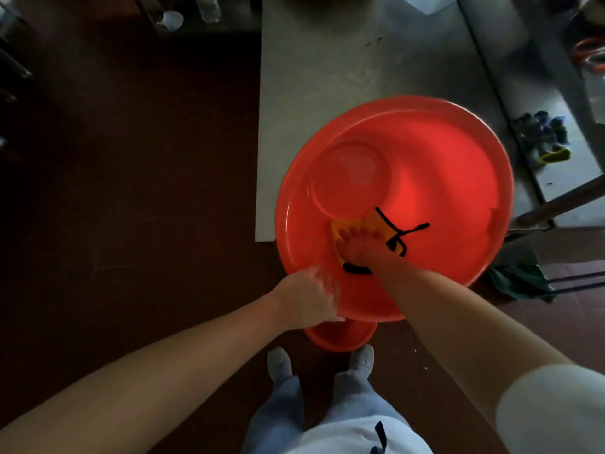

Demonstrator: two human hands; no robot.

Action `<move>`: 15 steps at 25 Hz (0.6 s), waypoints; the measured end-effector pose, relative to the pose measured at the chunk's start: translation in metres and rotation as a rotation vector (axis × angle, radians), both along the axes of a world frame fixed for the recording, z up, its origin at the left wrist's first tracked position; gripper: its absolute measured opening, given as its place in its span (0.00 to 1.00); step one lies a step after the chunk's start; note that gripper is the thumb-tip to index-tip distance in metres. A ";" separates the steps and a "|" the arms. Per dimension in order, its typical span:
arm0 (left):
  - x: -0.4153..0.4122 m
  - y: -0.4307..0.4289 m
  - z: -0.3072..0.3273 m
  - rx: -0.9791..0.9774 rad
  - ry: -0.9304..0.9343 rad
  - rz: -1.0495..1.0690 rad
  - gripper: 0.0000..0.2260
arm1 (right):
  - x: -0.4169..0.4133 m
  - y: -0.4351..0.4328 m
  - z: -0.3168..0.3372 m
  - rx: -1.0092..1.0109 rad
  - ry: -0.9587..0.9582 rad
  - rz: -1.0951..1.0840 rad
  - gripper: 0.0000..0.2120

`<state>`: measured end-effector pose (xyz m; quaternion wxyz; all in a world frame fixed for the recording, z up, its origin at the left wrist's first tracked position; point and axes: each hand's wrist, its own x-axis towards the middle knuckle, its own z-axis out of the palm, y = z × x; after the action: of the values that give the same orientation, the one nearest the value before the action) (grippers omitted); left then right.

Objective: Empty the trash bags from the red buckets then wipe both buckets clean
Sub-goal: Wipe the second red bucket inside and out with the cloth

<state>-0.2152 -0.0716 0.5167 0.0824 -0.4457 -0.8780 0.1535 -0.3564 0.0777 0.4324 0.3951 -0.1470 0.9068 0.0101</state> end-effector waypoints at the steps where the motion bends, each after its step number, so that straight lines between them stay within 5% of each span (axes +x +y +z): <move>1: 0.002 -0.001 -0.004 -0.004 0.003 -0.005 0.26 | 0.000 -0.002 0.001 0.000 -0.006 -0.009 0.29; 15: 0.004 -0.012 0.007 -0.051 0.015 -0.061 0.27 | 0.123 0.036 0.079 -0.007 0.059 0.125 0.28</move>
<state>-0.2108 -0.0837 0.5242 0.0820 -0.4729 -0.8593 0.1767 -0.2338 0.1142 0.5116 0.3662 -0.2043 0.9071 0.0359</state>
